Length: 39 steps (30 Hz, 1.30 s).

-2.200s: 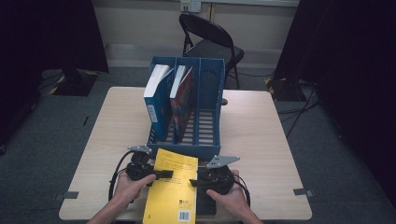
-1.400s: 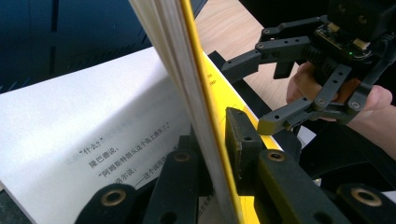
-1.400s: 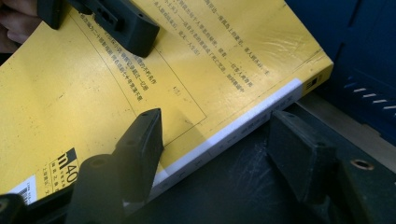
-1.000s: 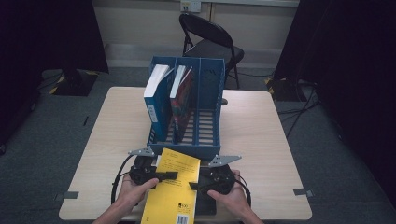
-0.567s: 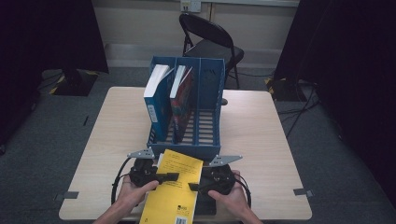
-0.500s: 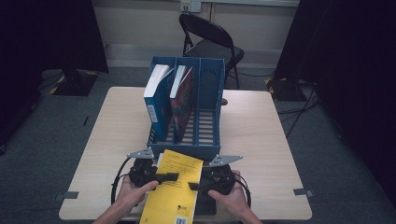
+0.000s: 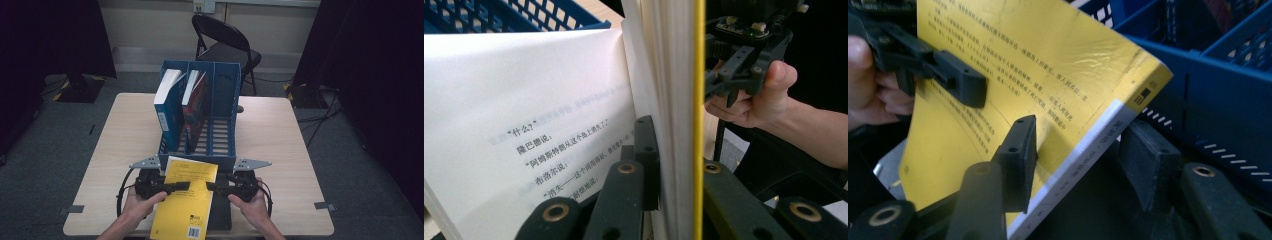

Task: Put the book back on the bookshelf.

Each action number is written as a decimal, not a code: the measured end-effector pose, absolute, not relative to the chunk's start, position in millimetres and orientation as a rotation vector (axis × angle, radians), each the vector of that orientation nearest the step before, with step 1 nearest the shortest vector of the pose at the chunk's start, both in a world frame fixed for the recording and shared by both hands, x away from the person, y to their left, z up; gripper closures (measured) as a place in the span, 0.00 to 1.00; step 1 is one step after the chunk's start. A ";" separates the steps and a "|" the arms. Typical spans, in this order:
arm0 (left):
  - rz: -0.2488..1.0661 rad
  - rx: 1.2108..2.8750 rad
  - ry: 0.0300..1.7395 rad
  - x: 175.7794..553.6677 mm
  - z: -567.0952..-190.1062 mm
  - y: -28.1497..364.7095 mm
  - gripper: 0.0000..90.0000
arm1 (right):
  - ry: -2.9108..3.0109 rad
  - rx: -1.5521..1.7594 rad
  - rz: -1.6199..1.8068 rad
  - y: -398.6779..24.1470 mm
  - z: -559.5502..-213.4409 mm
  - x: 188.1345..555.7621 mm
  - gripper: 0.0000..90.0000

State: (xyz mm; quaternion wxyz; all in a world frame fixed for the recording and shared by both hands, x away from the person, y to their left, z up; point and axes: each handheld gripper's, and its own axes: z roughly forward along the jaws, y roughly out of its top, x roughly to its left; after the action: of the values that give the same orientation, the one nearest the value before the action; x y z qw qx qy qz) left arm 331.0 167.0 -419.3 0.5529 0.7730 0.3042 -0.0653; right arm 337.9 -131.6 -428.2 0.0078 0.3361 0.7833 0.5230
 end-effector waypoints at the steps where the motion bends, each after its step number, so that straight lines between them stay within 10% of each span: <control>1: -0.148 1.829 0.713 330.7 -417.5 166.9 0.96 | 2.441 1.052 1.642 -131.7 -426.9 337.8 0.57; 39: -0.013 1.702 0.636 328.9 -373.3 172.0 0.96 | 2.259 0.839 1.895 -142.9 -351.5 337.6 0.84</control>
State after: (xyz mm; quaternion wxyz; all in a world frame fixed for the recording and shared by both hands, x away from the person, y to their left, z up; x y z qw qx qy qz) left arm 328.9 172.0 -373.3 0.6151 0.7386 0.2758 -0.0055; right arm 337.6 -142.9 -351.5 0.0379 0.2736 0.7363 0.6177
